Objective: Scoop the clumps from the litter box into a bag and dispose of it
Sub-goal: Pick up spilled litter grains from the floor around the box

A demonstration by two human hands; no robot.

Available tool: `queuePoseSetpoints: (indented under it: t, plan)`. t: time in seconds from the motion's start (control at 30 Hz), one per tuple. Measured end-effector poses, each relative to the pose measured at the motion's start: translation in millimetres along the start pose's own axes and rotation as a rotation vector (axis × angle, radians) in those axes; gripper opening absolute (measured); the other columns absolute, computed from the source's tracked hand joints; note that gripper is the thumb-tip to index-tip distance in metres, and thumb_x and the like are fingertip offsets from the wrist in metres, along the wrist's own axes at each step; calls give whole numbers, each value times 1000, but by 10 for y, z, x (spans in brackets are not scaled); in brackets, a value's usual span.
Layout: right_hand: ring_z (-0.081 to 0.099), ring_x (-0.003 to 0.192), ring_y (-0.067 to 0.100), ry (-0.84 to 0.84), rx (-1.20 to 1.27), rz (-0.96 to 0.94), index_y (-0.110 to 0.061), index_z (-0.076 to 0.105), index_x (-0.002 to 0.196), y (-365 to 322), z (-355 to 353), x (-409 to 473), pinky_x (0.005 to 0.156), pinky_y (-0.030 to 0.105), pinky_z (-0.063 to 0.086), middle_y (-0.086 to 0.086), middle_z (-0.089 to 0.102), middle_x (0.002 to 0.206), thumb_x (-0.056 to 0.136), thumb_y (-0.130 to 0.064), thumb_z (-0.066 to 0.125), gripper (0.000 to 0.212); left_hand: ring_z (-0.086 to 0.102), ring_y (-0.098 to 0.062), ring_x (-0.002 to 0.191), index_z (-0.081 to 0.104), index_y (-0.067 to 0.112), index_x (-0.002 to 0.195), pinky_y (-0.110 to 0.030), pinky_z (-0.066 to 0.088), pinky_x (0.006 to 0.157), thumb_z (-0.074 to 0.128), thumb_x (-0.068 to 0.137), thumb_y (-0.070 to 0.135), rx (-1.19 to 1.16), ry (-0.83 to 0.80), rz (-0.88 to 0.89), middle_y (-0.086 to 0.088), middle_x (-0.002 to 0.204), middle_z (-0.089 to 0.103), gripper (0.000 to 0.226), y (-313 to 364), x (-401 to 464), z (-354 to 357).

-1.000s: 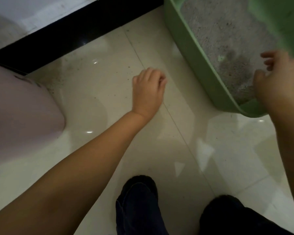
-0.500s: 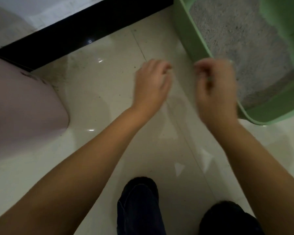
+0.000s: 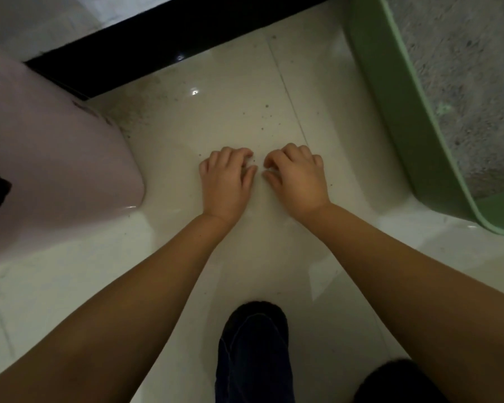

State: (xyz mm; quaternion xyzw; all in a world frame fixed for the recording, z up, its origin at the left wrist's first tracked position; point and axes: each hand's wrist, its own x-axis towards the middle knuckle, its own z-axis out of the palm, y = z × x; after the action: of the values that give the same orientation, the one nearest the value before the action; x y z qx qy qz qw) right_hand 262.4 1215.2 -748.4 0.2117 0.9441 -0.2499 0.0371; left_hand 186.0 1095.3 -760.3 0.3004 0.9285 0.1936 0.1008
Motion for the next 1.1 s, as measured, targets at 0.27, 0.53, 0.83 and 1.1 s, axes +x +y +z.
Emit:
queuePoseSetpoints:
  t: [0.27, 0.53, 0.83, 1.1]
  plan:
    - [55, 90, 32, 91, -8, -40, -8, 68, 90, 32, 87, 61, 75, 35, 31, 12, 63, 90, 89, -19, 58, 15, 58, -27, 77, 66, 17, 78, -30, 24, 72, 52, 82, 30, 13, 84, 72, -4, 78, 62, 20, -6, 141, 89]
    - [51, 97, 32, 143, 43, -42, -6, 62, 98, -50, -288, 21, 81, 35, 35, 14, 59, 100, 94, -17, 49, 18, 58, -34, 82, 66, 9, 80, -31, 24, 70, 45, 84, 28, -28, 76, 67, -13, 82, 63, 28, 166, 177, -9]
    - [50, 85, 14, 800, 222, 442, -14, 55, 97, 991, -1743, -591, 78, 32, 42, 3, 58, 89, 92, -24, 42, 18, 56, -27, 91, 66, 12, 89, -32, 31, 77, 51, 89, 24, -275, -12, 644, -6, 91, 63, 19, 2089, 445, -336]
    - [52, 88, 10, 694, 231, 340, -6, 57, 114, 745, -1597, -487, 73, 11, 42, 3, 57, 104, 91, -18, 53, 26, 57, -29, 89, 67, 6, 97, -33, 39, 78, 51, 86, 14, -322, 76, 513, -12, 94, 63, 20, 1395, 476, -251]
